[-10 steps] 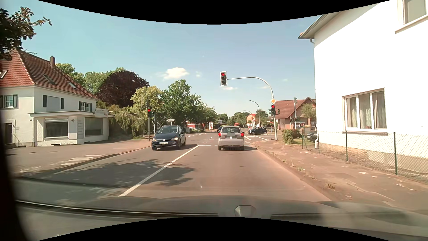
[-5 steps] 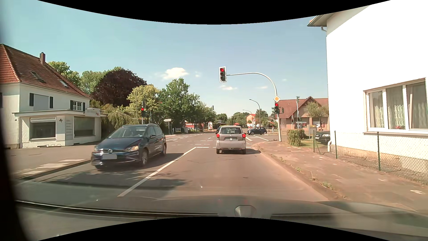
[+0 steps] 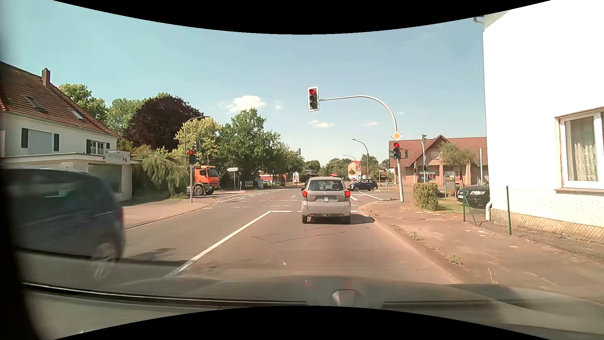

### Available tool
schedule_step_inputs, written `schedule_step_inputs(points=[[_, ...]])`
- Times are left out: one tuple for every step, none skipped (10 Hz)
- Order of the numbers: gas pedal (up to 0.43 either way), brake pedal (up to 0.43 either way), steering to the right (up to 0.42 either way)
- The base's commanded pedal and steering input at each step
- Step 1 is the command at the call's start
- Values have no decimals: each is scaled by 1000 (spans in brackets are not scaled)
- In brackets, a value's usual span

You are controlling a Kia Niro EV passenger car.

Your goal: Follow the waypoints while adhering to traffic rules and regulations

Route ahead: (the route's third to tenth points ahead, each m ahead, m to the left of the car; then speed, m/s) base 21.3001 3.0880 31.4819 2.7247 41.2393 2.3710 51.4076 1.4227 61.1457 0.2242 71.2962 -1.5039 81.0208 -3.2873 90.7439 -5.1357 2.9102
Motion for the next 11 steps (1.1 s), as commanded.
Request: schedule_step_inputs(points=[[0,6,8],[0,6,8],[0,6,8],[0,6,8],[0,6,8],[0,6,8],[0,6,8],[0,6,8],[0,6,8],[0,6,8],[0,6,8]])
